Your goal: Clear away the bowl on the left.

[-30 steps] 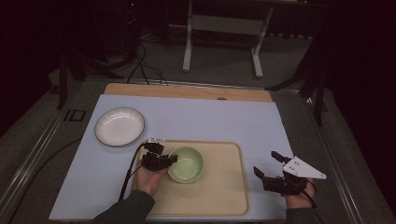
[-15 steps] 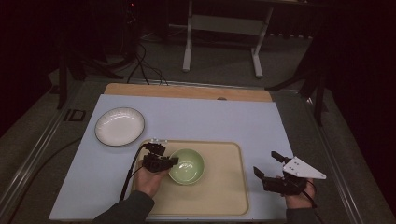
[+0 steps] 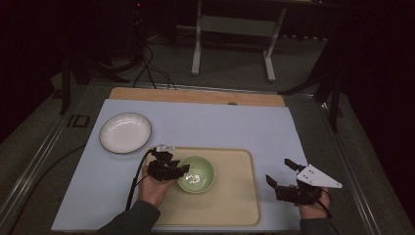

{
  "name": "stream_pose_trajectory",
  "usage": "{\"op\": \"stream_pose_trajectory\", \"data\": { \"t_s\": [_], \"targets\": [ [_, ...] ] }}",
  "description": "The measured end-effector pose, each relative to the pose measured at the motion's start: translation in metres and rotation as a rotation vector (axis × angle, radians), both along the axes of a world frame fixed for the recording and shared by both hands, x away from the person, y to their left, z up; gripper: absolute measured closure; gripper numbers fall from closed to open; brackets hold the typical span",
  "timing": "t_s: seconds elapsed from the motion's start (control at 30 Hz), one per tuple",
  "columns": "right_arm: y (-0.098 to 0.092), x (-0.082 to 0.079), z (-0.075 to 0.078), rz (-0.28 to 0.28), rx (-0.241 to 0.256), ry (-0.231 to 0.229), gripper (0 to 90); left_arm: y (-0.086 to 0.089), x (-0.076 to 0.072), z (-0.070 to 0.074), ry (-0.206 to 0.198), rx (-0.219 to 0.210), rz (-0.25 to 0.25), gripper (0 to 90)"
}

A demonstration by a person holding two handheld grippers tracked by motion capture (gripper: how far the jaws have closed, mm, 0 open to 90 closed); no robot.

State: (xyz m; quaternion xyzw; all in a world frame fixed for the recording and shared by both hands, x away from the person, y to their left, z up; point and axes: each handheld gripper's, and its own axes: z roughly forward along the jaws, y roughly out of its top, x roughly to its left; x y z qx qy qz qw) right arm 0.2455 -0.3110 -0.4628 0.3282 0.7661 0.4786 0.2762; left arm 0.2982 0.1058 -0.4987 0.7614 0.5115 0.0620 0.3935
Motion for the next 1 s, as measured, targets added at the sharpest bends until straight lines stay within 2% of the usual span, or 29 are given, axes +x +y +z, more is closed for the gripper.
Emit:
{"op": "stream_pose_trajectory", "data": {
  "t_s": [0.2,0.3,0.47,0.6,0.63,0.77,0.8,0.83,1.0],
  "targets": [
    [0.000,0.000,0.000,-0.002,0.003,0.001,13.8,0.007,-0.006,0.009,-0.050,0.006,0.007,46.4],
    [0.000,0.000,0.000,-0.001,0.003,0.003,13.8,0.013,-0.008,0.015,-0.067,-0.006,0.009,44.1],
    [-0.001,0.000,0.000,0.002,0.005,0.003,13.8,0.024,-0.014,0.026,-0.136,0.005,0.031,40.6],
    [-0.001,-0.001,0.000,0.003,0.004,0.002,13.8,0.031,-0.017,0.031,-0.167,0.007,0.030,40.0],
    [-0.001,-0.001,0.000,0.003,0.004,0.002,13.8,0.037,-0.019,0.034,-0.190,0.014,0.041,40.0],
    [-0.001,-0.001,0.000,0.000,0.007,0.001,13.8,0.046,-0.024,0.040,-0.243,0.046,0.056,38.8],
    [-0.001,-0.001,0.000,0.000,0.007,0.001,13.8,0.046,-0.024,0.040,-0.243,0.046,0.056,38.3],
    [-0.001,-0.001,0.000,-0.001,0.007,0.000,13.8,0.051,-0.026,0.043,-0.266,0.067,0.063,38.3],
    [-0.002,-0.001,0.001,-0.004,0.006,0.001,13.8,0.066,-0.031,0.048,-0.303,0.070,0.093,36.8]
  ]
}}
